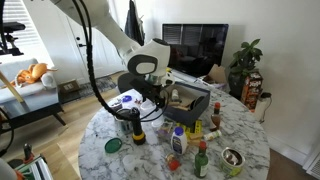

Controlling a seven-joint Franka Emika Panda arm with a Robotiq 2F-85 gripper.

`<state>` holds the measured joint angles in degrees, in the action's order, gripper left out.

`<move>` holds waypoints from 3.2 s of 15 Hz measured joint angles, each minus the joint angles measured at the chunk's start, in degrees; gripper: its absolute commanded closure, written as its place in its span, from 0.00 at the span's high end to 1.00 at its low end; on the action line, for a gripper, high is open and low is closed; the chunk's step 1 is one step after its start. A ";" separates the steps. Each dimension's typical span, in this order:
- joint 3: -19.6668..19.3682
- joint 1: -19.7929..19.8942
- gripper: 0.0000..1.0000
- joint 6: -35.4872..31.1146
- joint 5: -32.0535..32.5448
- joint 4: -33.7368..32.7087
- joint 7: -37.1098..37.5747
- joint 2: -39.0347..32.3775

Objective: Pick up the flash light from the clear cup and put it on the table, pick up the clear cup from the blue box and put it on the table

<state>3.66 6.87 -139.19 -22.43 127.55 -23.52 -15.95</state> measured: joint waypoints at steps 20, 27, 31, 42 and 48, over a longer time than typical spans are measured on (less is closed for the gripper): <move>0.43 -0.66 0.01 -1.39 3.78 -7.14 7.94 -6.62; 2.14 -1.31 0.59 1.30 3.83 -8.05 7.85 -6.80; 2.75 -2.53 0.88 2.09 3.88 -7.38 8.09 -4.45; 4.53 -8.71 1.00 -1.68 -4.47 10.74 23.47 11.78; 5.90 -12.92 1.00 -15.11 -13.91 21.21 35.36 18.14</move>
<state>9.56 -6.05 -154.30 -36.33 148.76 11.84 2.19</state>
